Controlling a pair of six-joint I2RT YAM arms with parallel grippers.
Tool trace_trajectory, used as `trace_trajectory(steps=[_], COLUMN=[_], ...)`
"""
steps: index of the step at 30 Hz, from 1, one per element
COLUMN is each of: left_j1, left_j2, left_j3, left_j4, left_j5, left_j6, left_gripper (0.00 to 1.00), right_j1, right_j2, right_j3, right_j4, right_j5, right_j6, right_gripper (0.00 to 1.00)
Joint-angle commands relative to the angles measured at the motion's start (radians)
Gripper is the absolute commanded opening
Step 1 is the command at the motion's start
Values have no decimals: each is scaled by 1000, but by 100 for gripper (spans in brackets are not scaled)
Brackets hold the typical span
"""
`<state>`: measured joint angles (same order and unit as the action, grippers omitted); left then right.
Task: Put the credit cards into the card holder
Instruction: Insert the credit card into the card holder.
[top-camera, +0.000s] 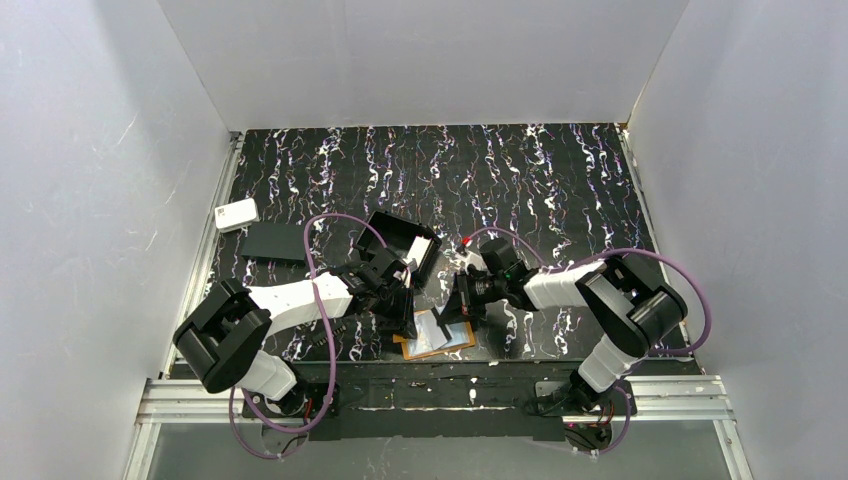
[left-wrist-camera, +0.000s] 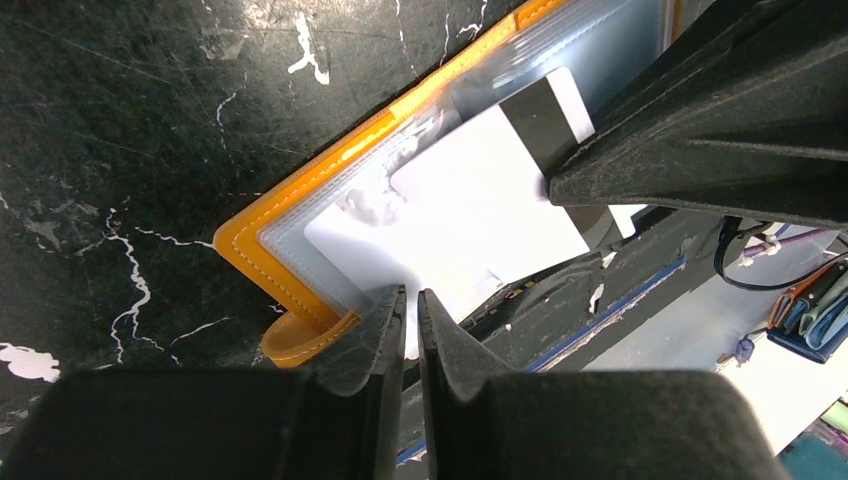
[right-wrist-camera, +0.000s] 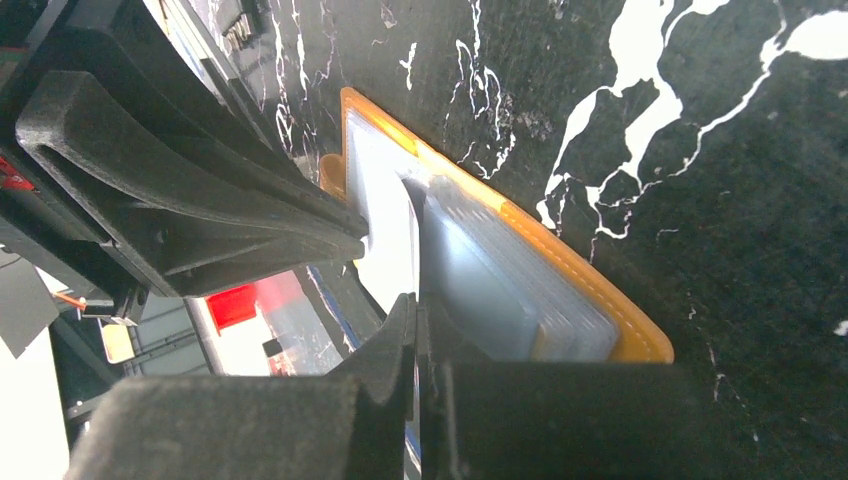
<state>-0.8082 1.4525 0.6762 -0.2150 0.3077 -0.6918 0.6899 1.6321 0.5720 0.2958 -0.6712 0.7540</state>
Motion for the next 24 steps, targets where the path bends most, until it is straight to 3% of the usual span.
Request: trace_trajectory(steps=[1,7,11,15,24], left_j1=[-5,-6,-5,-5,-5], left_j2=[13,16,15,13,15], left_j3=[-39,-49,-54,-58,-64], left_j4=[-40,-22,-20,-20,-17], left_j5=[-21,-12,-12,-12,-10], left_j6=[11,8,12,15,20], left_gripper=[9,9,9,9,9], right_j1=[6,15,16,16,16], right_j2=[10,-15,-33,-54,-49], right_j3=[-41,-121,-115,-56,-17], right_j4=[155,314,259,81,38], right_j5=[96,145,165,197,195], right_j6=[44,110,35,-89,-161], right_gripper=[1,1,1,1,1])
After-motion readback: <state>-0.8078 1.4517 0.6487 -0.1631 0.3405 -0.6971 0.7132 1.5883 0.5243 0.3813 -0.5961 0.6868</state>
